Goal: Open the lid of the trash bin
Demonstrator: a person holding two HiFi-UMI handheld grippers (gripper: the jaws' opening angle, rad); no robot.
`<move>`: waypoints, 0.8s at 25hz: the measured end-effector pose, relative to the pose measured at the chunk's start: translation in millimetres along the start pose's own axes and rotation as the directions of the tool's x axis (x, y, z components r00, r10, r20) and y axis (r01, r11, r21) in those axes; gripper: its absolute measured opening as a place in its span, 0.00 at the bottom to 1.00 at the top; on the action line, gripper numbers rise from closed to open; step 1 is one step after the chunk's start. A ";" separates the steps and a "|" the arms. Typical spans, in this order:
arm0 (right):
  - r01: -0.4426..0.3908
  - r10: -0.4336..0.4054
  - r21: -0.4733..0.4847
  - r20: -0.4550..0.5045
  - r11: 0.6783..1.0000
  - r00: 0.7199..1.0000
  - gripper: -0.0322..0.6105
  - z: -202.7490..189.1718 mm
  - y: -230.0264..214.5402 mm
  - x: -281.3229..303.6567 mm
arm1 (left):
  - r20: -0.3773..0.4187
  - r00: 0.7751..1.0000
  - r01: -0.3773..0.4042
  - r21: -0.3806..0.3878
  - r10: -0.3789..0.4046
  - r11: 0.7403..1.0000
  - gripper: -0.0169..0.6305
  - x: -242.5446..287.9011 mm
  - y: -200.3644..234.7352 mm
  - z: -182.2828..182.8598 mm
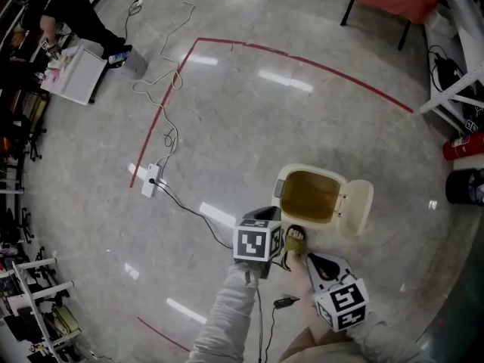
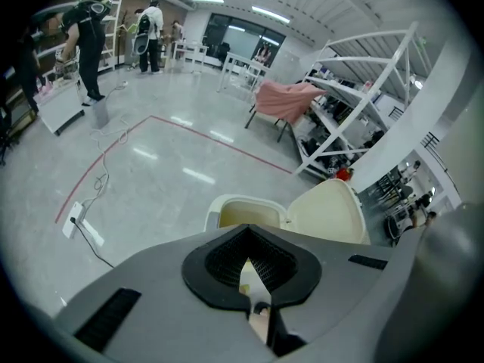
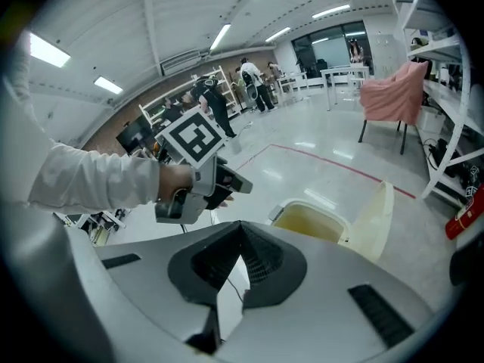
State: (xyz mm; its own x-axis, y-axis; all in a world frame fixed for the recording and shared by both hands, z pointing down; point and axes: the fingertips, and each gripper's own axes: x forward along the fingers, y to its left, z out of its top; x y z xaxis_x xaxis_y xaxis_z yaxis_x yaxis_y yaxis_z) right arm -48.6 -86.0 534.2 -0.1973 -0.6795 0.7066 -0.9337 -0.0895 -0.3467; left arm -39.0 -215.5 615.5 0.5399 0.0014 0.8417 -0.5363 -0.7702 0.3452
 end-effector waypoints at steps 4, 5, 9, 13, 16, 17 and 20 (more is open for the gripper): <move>0.001 -0.001 -0.037 0.015 0.999 1.000 0.05 8.3 1.2 -16.1 | 0.035 0.999 -0.022 -0.008 0.022 1.000 0.04 -33.5 -17.9 -6.0; 0.000 0.001 -0.046 0.018 0.999 1.000 0.05 10.3 1.6 -20.1 | 0.045 0.999 -0.024 -0.021 0.025 0.999 0.04 -42.0 -22.8 -7.7; -0.012 0.014 -0.085 0.024 0.996 1.000 0.05 16.8 4.0 -33.9 | 0.117 0.992 -0.029 -0.063 0.037 0.998 0.04 -73.7 -42.4 -8.5; -0.013 0.017 -0.119 0.034 0.993 0.999 0.05 24.3 3.0 -44.6 | 0.188 0.981 -0.029 -0.110 0.050 0.993 0.04 -108.1 -62.4 -6.6; -0.008 0.015 -0.148 0.048 0.989 0.999 0.05 30.9 1.7 -55.5 | 0.238 0.969 -0.033 -0.134 0.065 0.990 0.04 -133.8 -78.3 -6.9; -0.007 0.016 -0.158 0.053 0.987 0.998 0.05 33.1 1.4 -59.3 | 0.253 0.965 -0.036 -0.138 0.070 0.990 0.04 -141.6 -83.3 -7.3; -0.015 0.028 -0.172 0.072 0.985 0.997 0.05 40.0 3.3 -71.1 | 0.293 0.952 -0.044 -0.146 0.085 0.988 0.04 -164.3 -96.8 -9.3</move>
State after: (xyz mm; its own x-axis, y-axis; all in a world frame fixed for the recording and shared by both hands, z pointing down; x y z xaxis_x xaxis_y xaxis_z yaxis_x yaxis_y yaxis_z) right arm -25.7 -67.1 458.2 -0.2008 -0.7327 0.6503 -0.9682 0.0472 -0.2458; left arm -81.8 -135.3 447.6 0.6586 -0.2510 0.7094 -0.6480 -0.6684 0.3651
